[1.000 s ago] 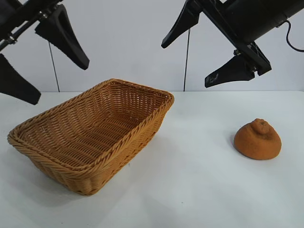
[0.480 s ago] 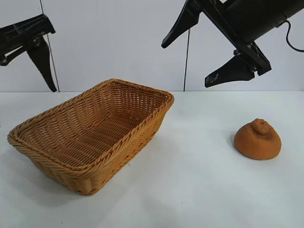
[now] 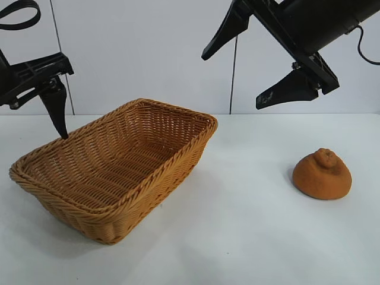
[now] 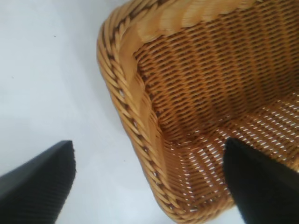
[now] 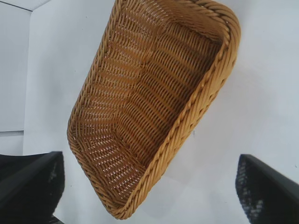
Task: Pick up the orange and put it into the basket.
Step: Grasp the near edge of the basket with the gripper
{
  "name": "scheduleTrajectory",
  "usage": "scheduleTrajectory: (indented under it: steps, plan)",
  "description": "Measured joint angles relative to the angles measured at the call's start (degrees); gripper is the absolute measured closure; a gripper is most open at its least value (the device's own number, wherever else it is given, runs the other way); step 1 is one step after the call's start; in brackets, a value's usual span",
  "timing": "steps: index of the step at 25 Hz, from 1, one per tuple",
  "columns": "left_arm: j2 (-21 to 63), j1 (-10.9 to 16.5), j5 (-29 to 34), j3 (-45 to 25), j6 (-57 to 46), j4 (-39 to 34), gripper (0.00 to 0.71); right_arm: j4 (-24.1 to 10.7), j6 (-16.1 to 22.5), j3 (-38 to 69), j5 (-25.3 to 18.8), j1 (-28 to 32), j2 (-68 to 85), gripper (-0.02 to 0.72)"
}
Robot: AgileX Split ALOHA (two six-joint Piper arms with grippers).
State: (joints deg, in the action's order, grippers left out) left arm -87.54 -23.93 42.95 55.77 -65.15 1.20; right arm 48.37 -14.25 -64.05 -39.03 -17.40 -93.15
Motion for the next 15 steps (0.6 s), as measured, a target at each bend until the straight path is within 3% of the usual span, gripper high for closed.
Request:
scheduleTrajectory:
  steps: [8,15]
  plan:
    - [-1.01,-0.05,-8.7,-8.92,-6.3,4.69,0.097,0.0,0.0,0.0,0.0,0.0,0.0,0.021]
    - [-1.01,-0.04,-14.32,-9.92,-6.55,4.68,0.097,0.0,0.0,0.0,0.0,0.0,0.0,0.021]
